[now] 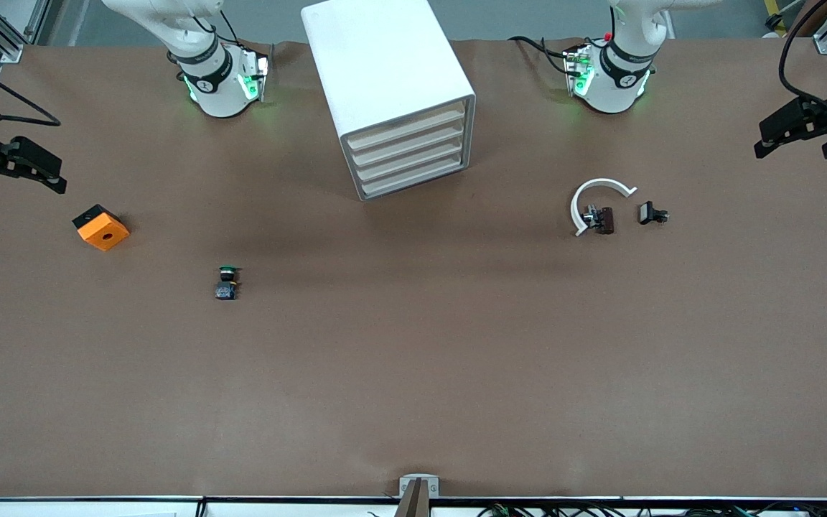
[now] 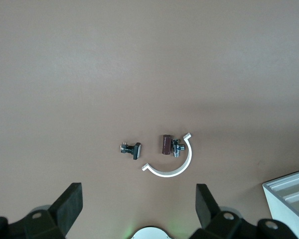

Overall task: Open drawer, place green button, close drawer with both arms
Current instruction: 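Move the left gripper toward the white cabinet's drawer handle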

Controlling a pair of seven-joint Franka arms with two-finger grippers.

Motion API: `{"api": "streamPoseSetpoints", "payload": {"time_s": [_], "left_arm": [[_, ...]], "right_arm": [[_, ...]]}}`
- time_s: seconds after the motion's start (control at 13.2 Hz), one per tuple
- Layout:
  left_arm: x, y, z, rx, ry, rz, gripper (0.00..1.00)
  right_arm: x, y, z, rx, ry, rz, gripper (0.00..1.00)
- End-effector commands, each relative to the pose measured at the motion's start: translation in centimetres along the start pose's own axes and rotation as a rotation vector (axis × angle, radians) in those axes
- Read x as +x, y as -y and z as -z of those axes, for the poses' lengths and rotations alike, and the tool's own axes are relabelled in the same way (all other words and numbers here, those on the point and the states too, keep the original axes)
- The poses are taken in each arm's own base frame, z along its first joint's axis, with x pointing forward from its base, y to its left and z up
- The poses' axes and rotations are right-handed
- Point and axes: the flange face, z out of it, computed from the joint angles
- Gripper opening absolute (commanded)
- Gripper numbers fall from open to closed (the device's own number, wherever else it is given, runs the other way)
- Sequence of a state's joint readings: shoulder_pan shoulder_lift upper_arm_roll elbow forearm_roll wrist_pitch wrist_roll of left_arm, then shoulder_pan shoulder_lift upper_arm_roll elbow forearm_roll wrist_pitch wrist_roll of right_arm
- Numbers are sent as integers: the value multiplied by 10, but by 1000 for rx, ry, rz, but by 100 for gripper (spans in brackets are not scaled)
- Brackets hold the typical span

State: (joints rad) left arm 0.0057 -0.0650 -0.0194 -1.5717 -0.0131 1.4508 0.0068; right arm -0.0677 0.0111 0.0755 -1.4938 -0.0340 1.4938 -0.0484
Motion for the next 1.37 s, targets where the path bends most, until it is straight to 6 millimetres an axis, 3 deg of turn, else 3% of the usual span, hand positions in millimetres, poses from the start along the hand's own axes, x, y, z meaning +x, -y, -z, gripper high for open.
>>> {"api": "streamPoseSetpoints", "payload": {"time_s": [0.0,0.38,0.68,0.99,1.29], "left_arm": [[24,3,-25,-1,48,-7,100],[77,-4,-89,-16,93,13,100],[107,-11,-144,-10,122,141,100],[120,-70,-202,31,205,340,100],[120,-144,-282,116,314,541,100]], "right_arm": [[2,0,4,-12,-2,-10,100],[2,-2,4,-11,-1,-15,100],[2,1,4,-13,-2,-9,100],[2,0,5,-13,-5,-10,100],[2,1,4,-10,-3,-8,100]]}}
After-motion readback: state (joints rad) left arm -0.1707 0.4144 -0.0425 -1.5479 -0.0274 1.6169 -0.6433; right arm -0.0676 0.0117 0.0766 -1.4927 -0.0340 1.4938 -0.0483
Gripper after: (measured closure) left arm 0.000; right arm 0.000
